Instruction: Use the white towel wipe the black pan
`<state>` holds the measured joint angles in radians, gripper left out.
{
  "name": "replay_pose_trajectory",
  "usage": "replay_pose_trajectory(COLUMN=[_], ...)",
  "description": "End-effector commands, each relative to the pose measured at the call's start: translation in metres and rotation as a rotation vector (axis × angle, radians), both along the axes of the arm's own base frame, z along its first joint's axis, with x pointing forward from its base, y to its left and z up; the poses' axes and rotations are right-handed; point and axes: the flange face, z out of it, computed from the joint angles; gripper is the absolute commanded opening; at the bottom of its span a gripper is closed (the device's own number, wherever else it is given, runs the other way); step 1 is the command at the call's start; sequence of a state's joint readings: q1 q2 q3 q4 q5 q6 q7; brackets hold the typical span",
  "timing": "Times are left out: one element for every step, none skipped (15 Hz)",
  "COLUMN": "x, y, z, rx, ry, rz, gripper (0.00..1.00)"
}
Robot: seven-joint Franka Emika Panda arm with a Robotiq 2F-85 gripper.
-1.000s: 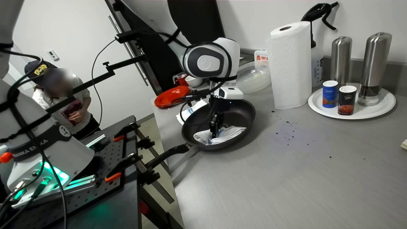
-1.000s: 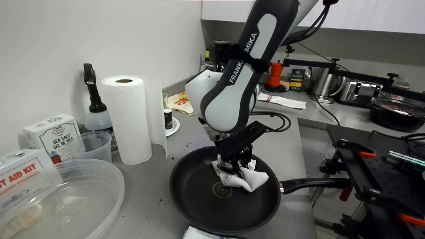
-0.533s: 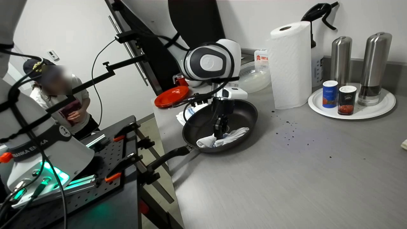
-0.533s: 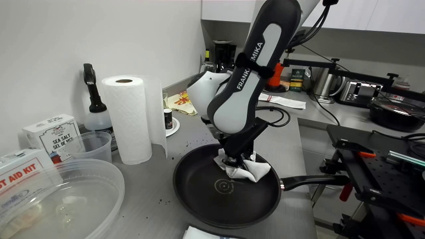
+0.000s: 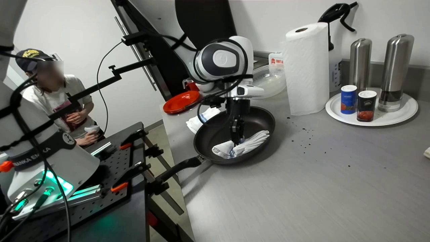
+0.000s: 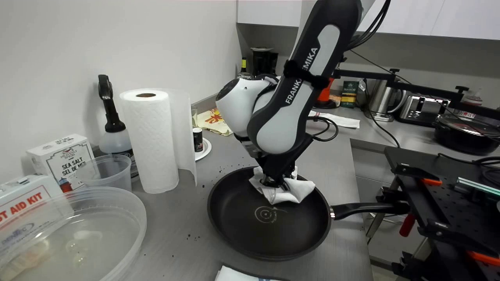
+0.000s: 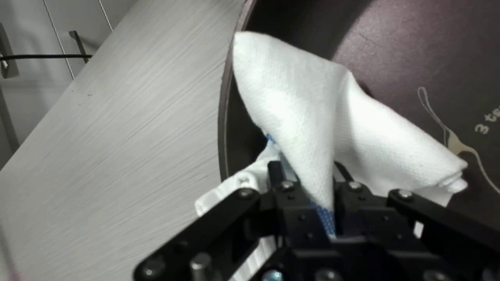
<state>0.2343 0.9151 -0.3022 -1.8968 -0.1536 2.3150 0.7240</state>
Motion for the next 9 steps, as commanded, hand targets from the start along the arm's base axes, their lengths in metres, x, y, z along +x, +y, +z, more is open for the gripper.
replay_pose_trajectory(x=[0.01,0.014,0.017,0.018,0.019,0.02,0.019,0.016,0.013], y=[0.007,0.004,0.001,-0.005,-0.012,-0.02,-0.03,-0.043,-0.056], z=[0.045,0.06,0.075,0.094,0.113,0.131,0.147,0.162,0.175], rx=[-0.016,-0.015,-0.003,0.033,0.068,0.115,0.165,0.203,0.248], ry=[-0.053,-0.07,-0.088,-0.108,-0.127,-0.147,-0.164,-0.181,-0.201], rz=[0.019,0.012,-0.002,-0.032,-0.06,-0.081,-0.101,-0.114,-0.129], gripper=[0.05,0.05,0.05,0.05,0.05,0.05,0.05,0.05,0.05])
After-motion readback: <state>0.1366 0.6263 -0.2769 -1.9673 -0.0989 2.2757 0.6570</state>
